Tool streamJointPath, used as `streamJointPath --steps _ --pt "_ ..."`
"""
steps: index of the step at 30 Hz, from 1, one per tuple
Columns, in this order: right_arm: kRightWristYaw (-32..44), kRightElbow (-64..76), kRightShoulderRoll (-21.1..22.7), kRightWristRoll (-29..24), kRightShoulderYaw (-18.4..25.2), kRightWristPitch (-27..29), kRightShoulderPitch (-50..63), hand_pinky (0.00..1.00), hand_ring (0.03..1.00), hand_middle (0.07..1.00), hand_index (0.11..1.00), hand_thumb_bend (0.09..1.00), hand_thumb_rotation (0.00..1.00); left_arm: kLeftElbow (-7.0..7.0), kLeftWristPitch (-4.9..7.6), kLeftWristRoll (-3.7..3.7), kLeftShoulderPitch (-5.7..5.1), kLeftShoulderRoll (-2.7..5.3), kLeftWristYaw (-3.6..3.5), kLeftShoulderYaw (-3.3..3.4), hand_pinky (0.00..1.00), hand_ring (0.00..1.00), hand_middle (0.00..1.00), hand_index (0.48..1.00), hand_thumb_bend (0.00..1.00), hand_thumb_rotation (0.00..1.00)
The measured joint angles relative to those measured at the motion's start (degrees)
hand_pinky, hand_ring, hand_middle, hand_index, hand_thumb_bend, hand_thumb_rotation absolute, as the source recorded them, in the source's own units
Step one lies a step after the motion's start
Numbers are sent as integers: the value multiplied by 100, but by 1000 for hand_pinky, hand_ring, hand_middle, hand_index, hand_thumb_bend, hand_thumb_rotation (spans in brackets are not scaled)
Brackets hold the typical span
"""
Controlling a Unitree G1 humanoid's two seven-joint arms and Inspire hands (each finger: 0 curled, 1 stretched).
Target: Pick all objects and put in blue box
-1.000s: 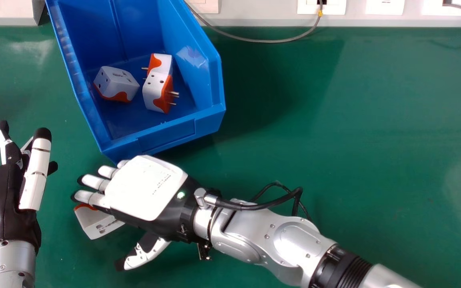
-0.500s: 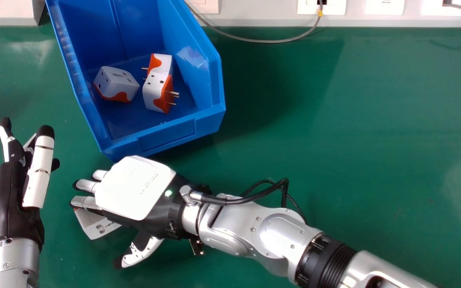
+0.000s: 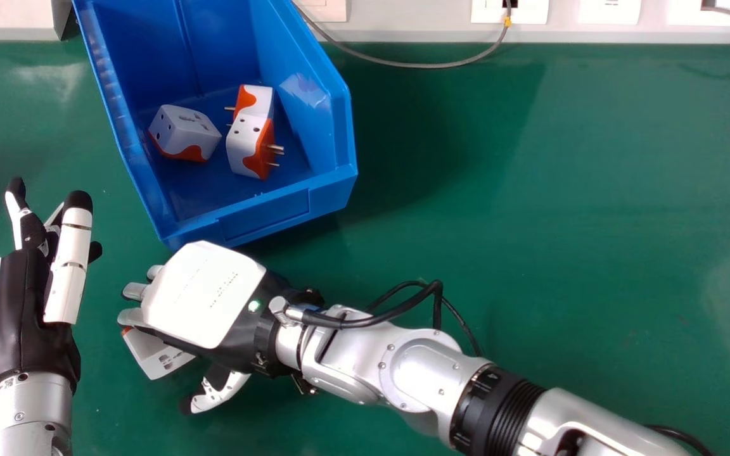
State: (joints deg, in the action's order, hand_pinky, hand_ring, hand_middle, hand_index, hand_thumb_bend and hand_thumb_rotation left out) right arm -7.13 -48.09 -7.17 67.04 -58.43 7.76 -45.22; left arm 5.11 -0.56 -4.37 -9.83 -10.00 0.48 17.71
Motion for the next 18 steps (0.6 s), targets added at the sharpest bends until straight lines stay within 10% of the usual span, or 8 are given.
streamJointPath --steps 10,13,18 --pt "-184 -334 -8 -415 106 276 -151 460 533 641 632 473 261 123 -131 -1 -8 28 12 -41 850 921 899 907 411 842" --pt "-304 -336 -3 -457 111 457 -118 235 285 367 553 497 195 210 -210 -1 -7 46 35 -53 859 925 900 911 408 843" --pt "-502 -354 52 -608 201 674 -120 96 139 205 505 512 155 293 -378 42 -5 70 198 -60 876 935 902 915 402 843"
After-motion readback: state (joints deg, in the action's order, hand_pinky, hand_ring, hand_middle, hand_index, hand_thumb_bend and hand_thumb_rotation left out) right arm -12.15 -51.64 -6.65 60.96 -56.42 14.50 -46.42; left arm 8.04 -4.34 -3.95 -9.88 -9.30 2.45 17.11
